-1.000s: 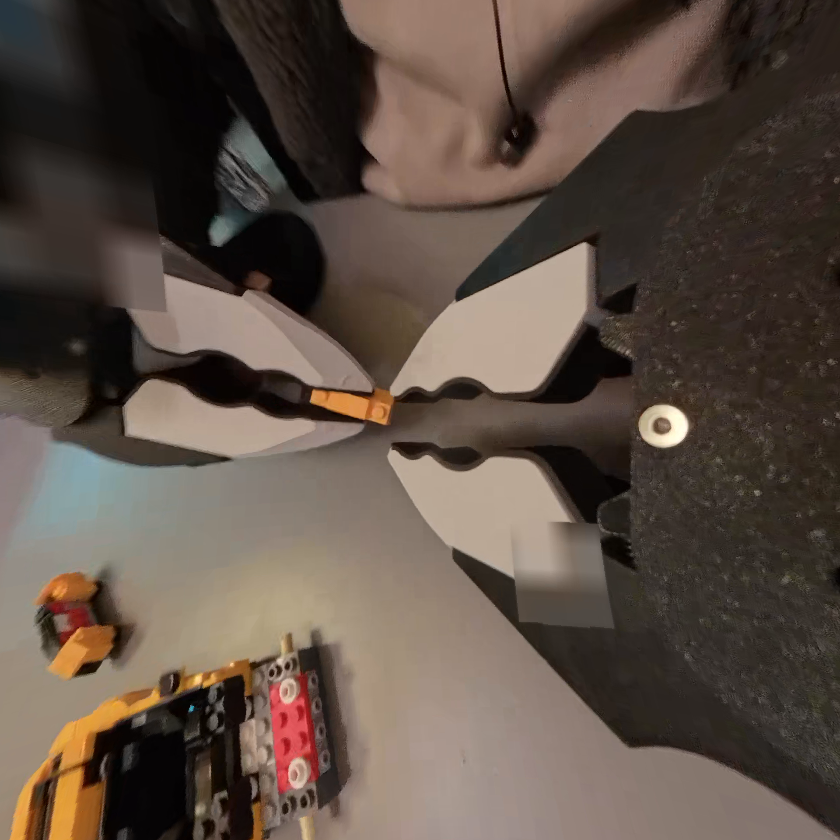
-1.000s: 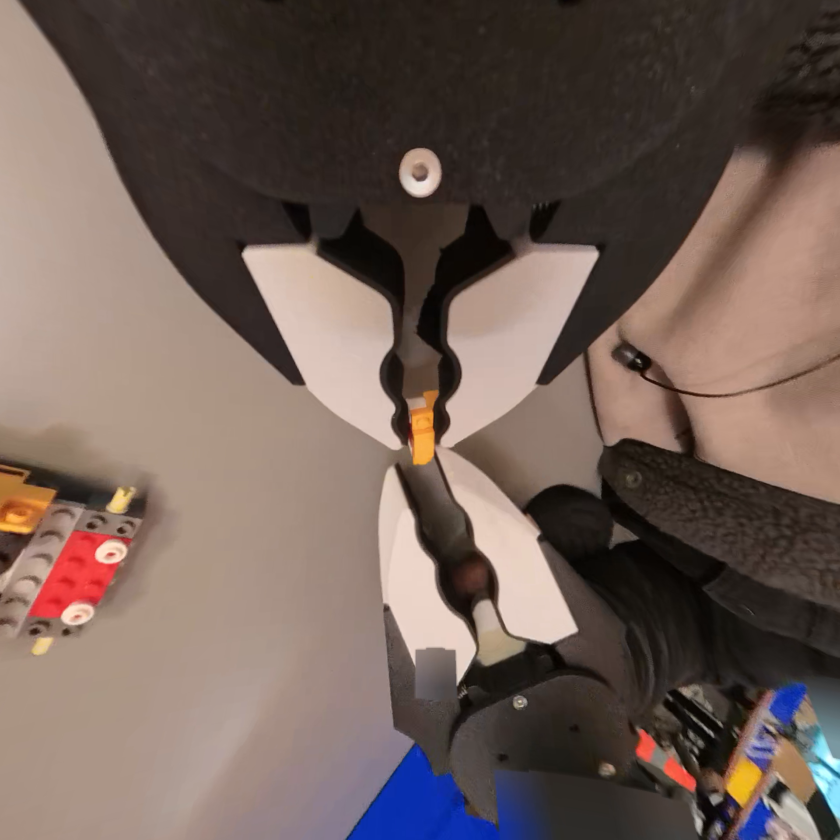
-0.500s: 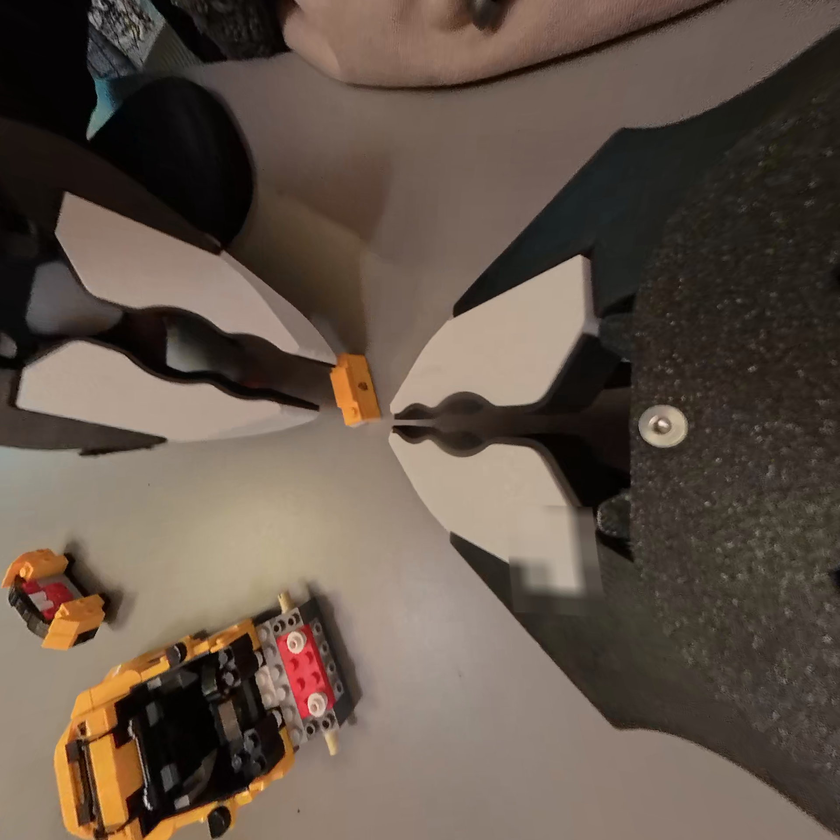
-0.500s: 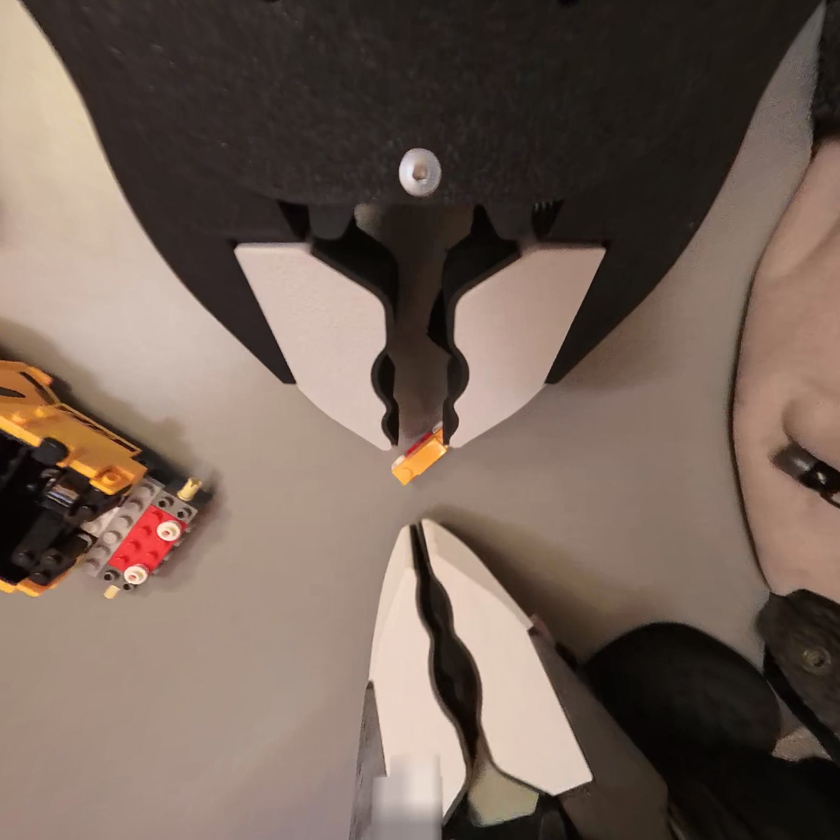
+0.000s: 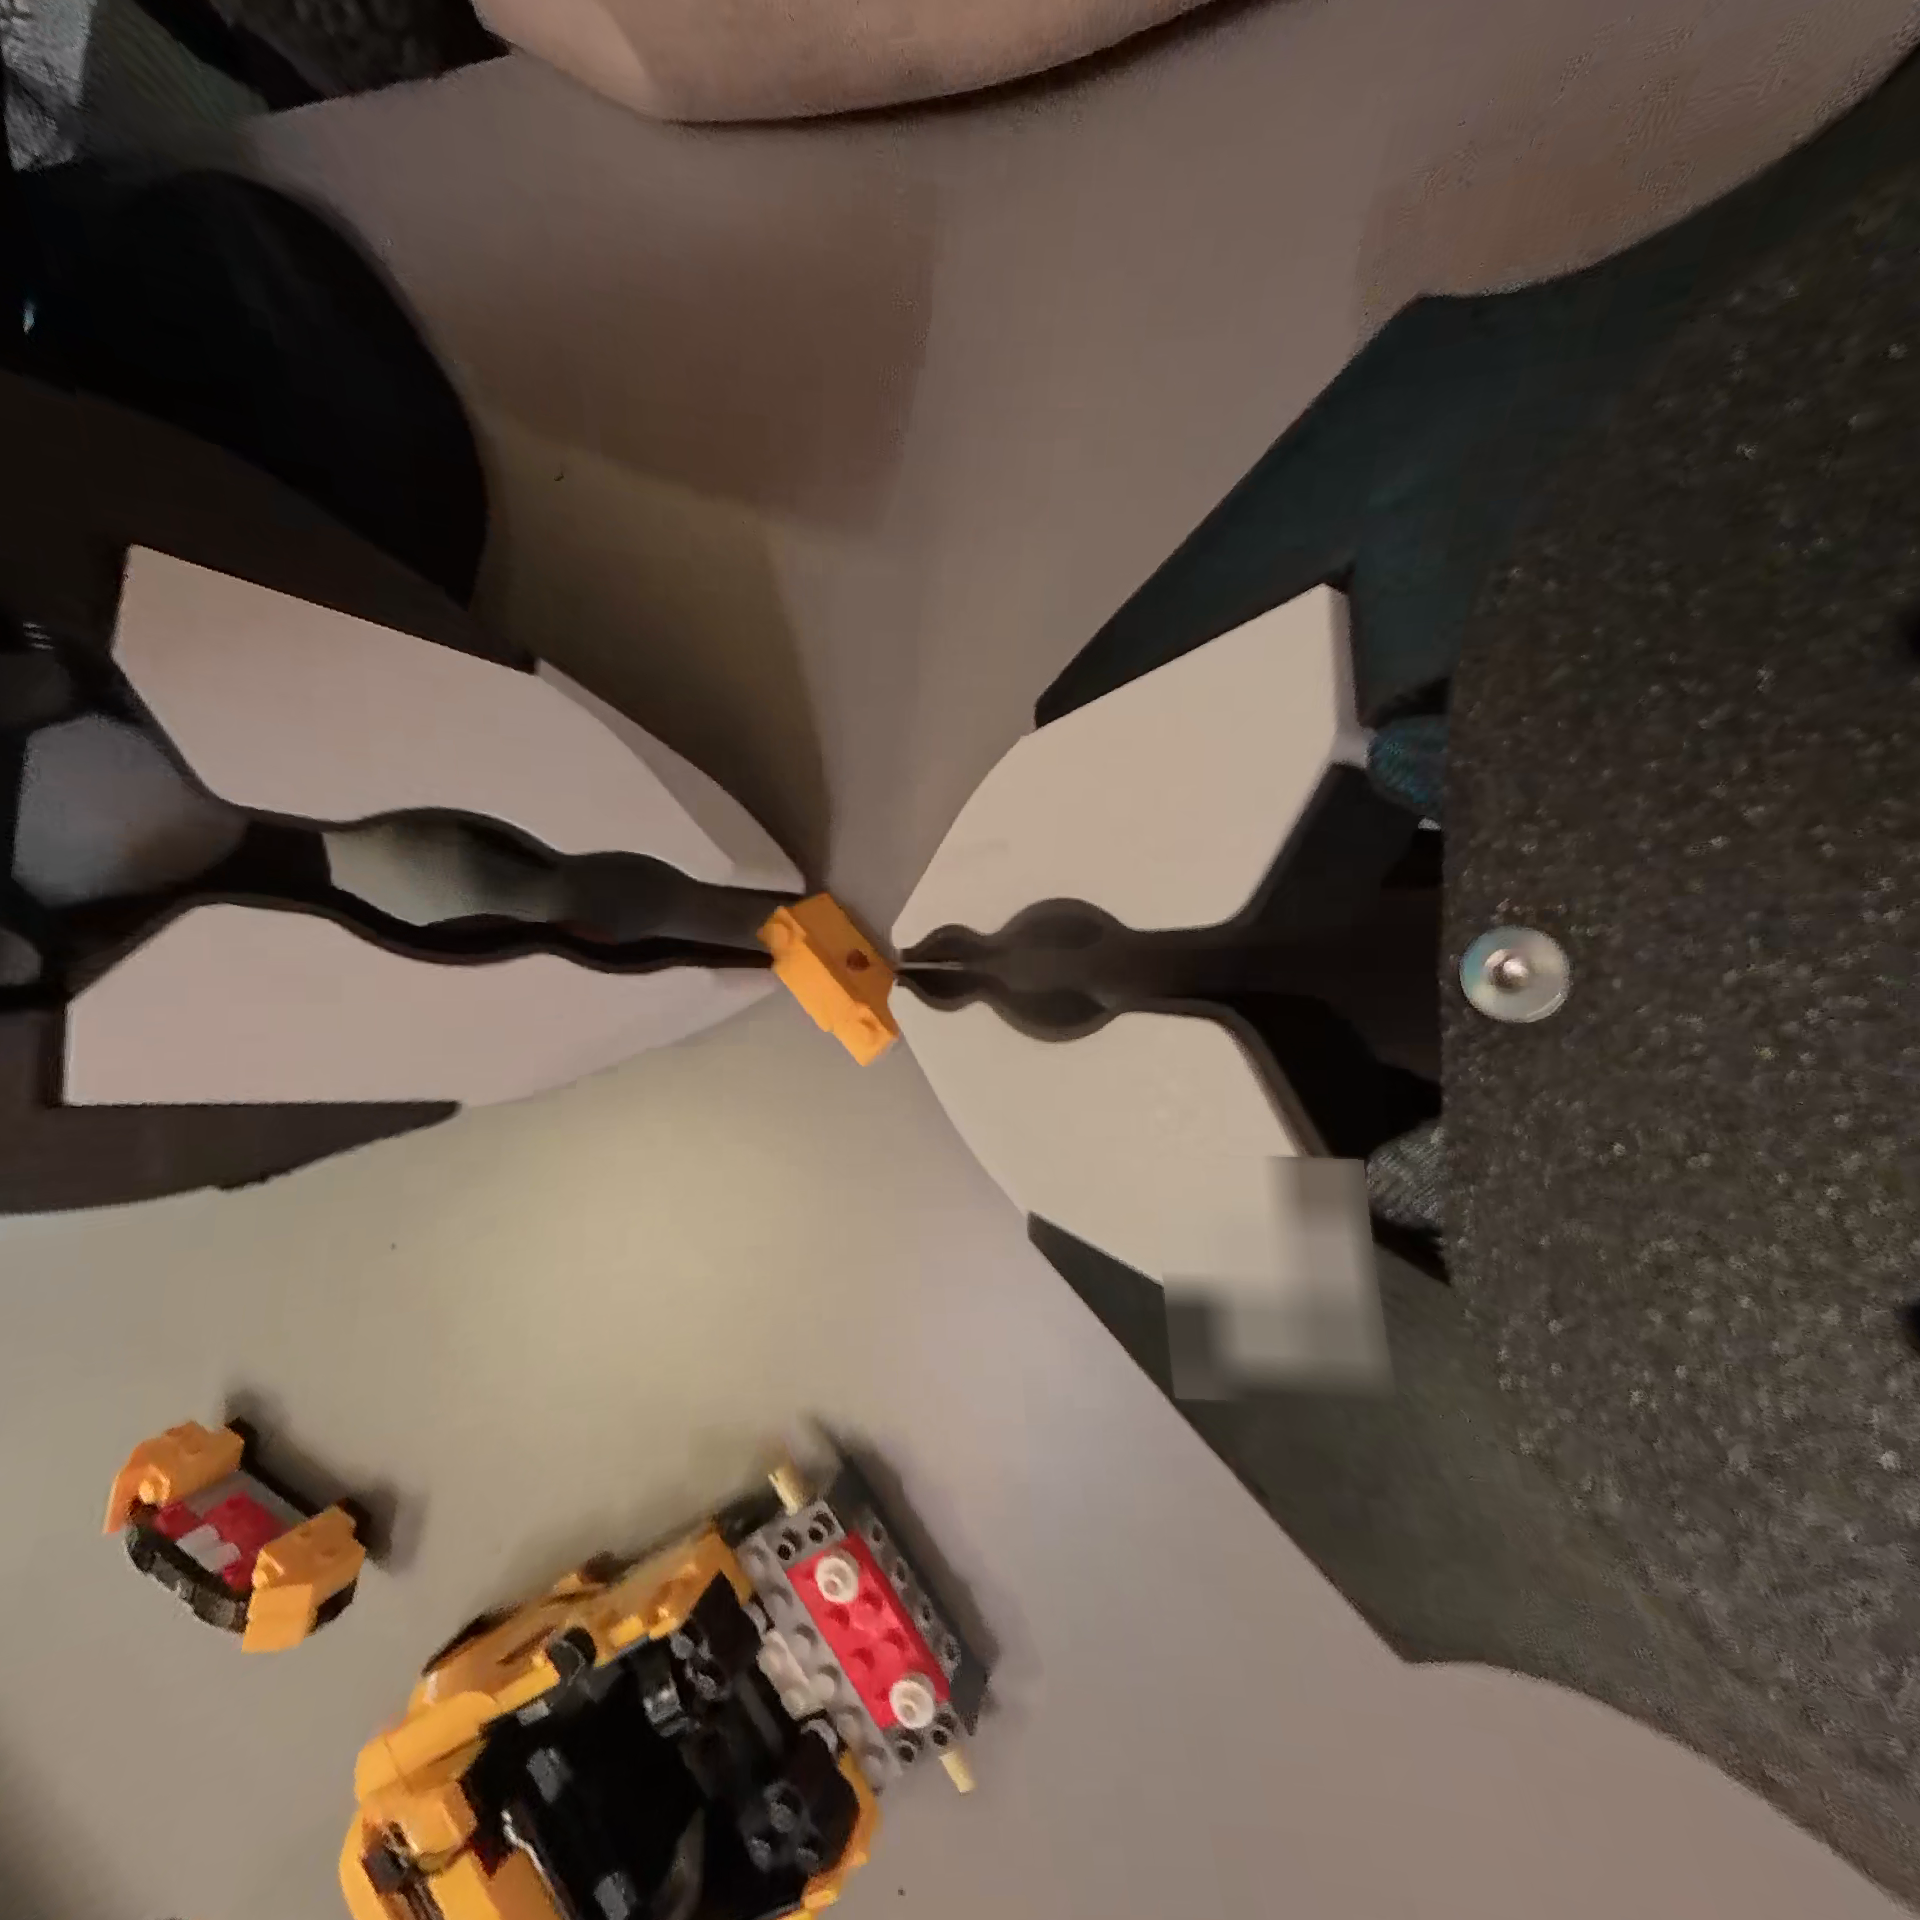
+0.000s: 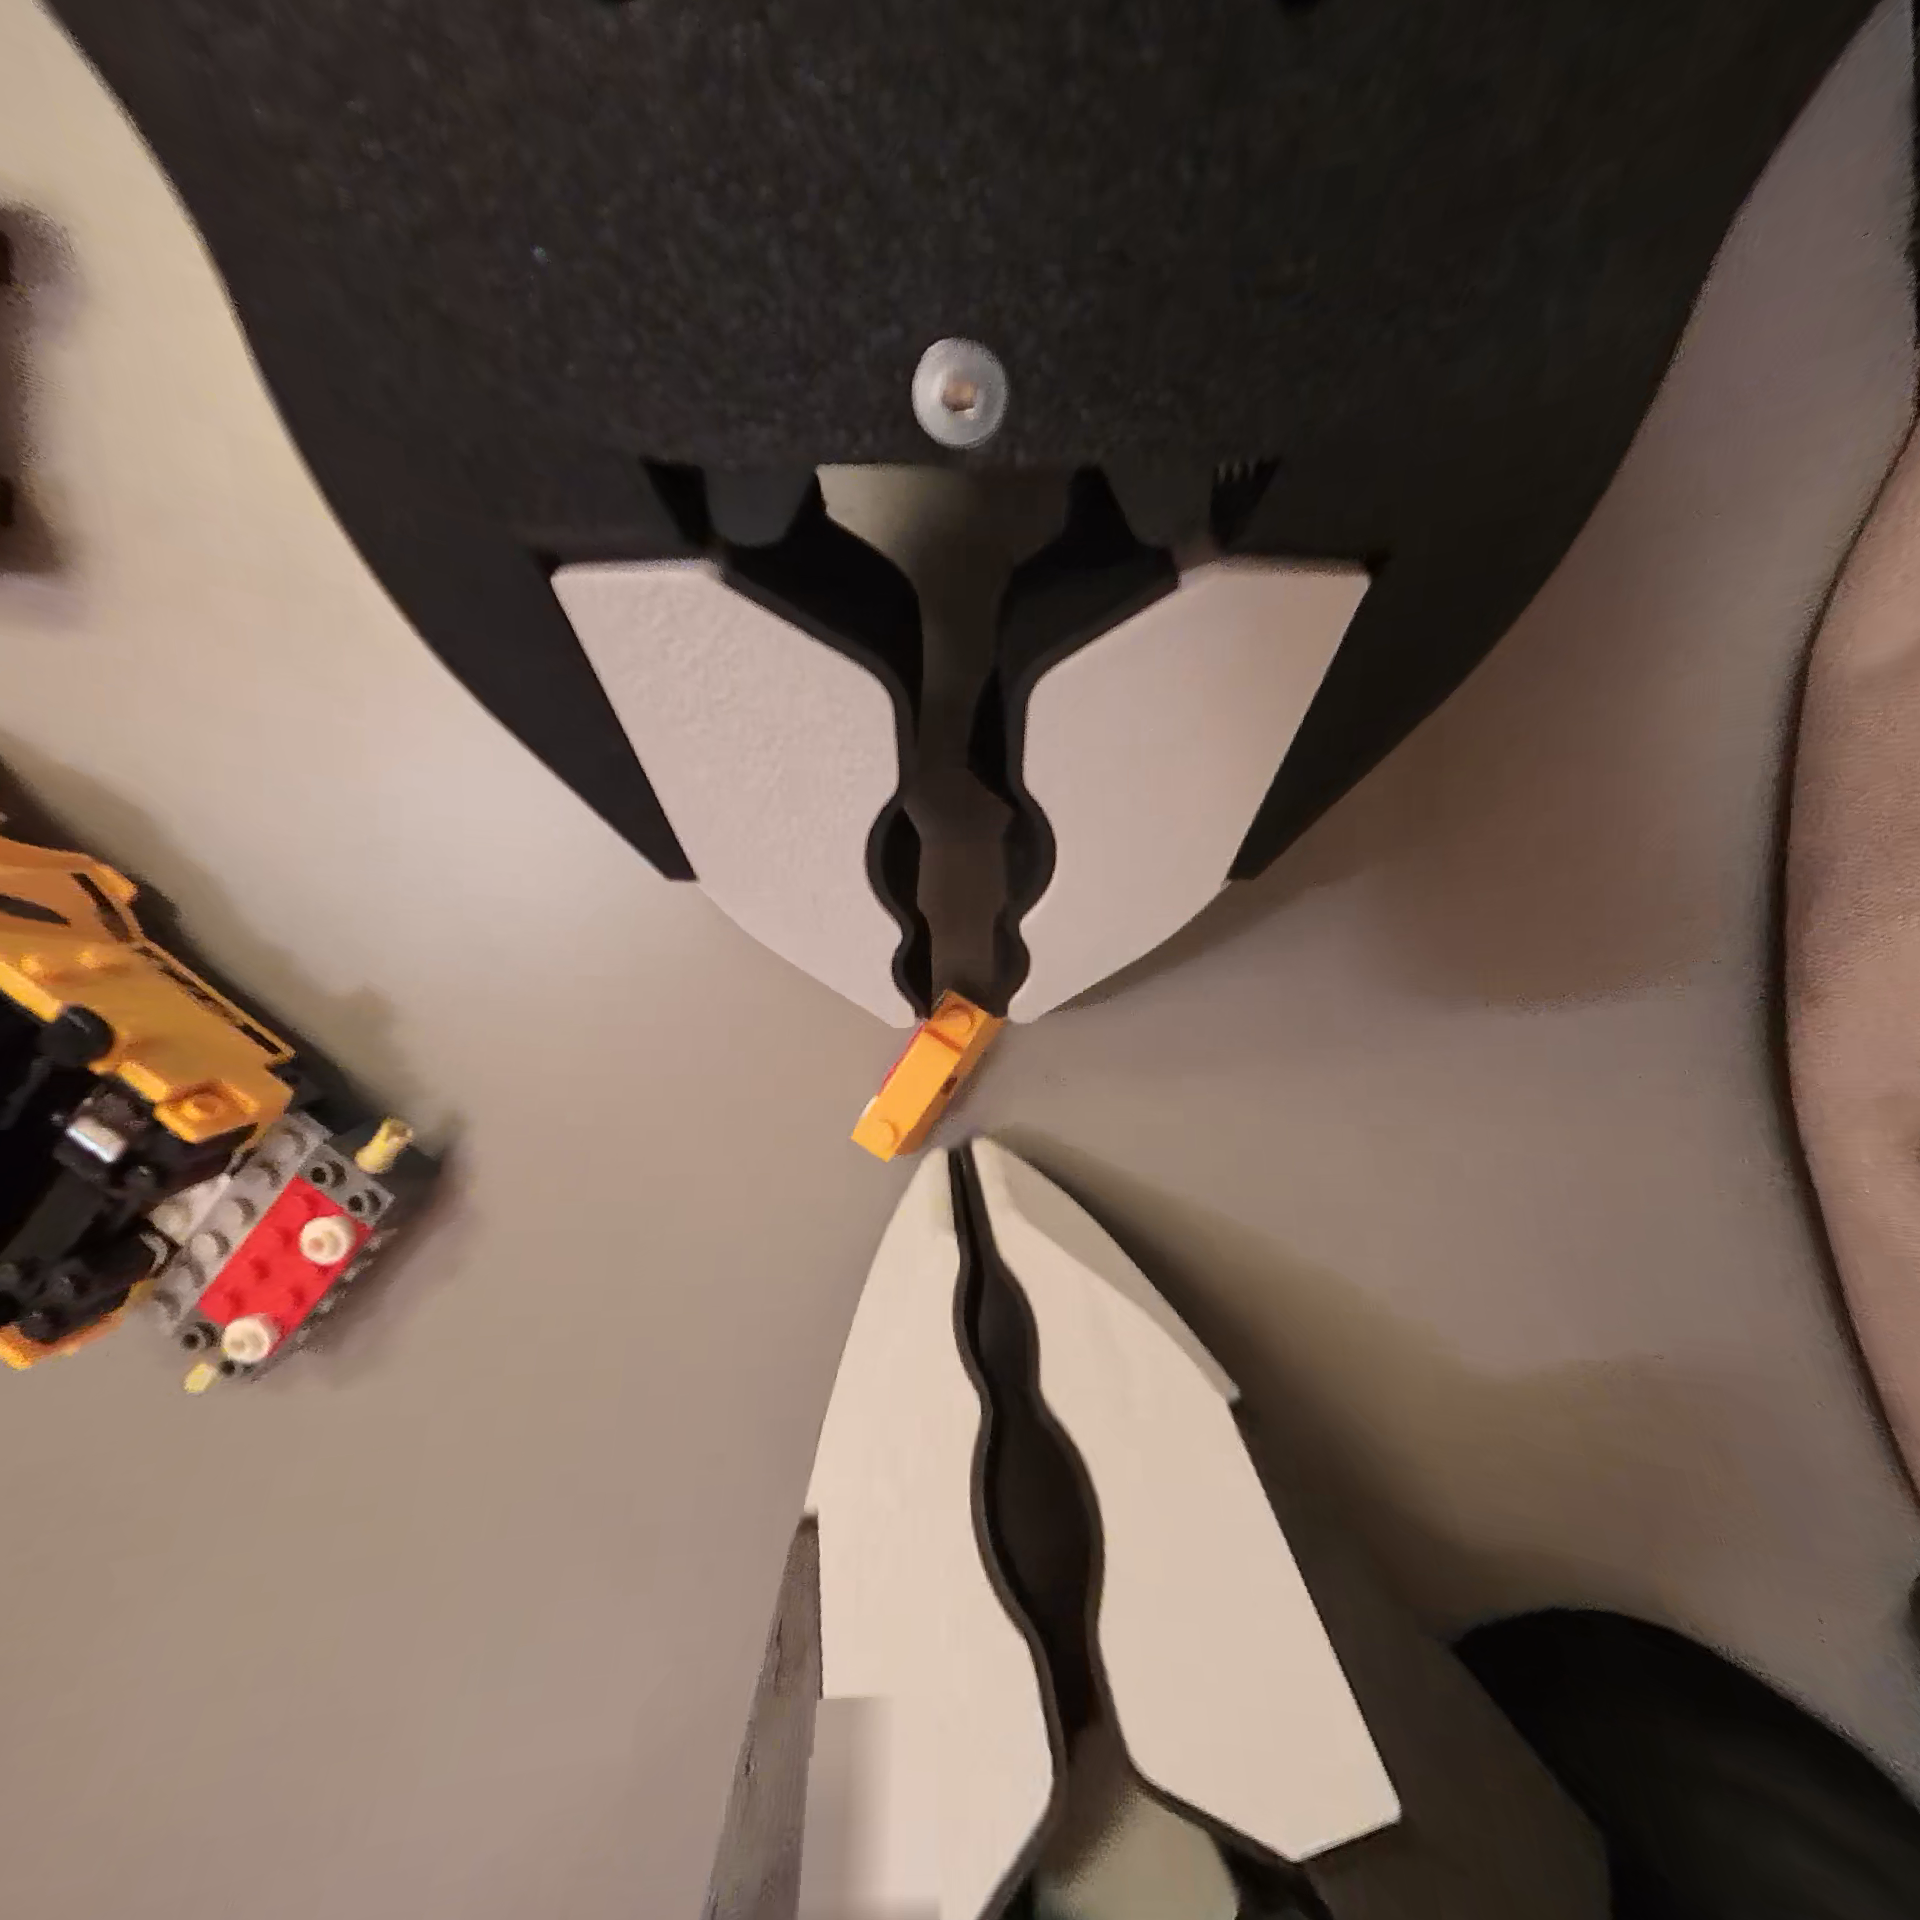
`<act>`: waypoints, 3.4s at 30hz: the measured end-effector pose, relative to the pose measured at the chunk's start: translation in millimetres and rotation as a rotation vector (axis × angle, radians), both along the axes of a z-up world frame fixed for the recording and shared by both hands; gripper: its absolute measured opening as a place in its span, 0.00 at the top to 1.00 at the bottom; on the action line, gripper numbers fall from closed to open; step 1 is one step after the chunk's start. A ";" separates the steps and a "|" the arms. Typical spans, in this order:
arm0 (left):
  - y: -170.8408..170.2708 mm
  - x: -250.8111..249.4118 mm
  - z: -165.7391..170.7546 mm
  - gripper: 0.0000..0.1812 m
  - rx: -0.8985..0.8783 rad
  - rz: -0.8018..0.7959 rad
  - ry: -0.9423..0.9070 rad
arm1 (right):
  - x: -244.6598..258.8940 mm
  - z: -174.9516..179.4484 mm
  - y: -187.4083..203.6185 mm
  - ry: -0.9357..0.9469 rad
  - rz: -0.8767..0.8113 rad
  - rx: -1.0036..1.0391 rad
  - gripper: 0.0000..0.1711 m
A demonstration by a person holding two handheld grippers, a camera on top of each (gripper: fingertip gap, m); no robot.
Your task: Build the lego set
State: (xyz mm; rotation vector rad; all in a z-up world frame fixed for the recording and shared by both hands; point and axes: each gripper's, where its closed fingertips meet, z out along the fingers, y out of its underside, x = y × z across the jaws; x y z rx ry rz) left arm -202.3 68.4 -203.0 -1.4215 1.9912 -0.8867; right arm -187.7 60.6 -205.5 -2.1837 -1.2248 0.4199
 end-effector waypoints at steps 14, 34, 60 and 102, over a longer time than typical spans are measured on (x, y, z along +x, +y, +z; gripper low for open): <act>31.0 4.8 7.2 0.91 0.050 0.154 -0.067 | 1.5 8.3 19.0 0.031 -0.056 0.134 0.92; 50.8 -9.3 28.8 0.91 0.038 0.221 -0.175 | -18.5 8.0 31.2 -0.021 0.168 0.047 0.95; 52.0 -13.7 21.5 0.92 0.061 0.223 -0.126 | 43.0 1.3 59.1 -0.048 -0.028 0.100 0.85; 25.9 -11.6 12.5 0.91 0.103 0.079 -0.092 | -21.0 4.1 8.6 0.144 0.040 -0.220 0.91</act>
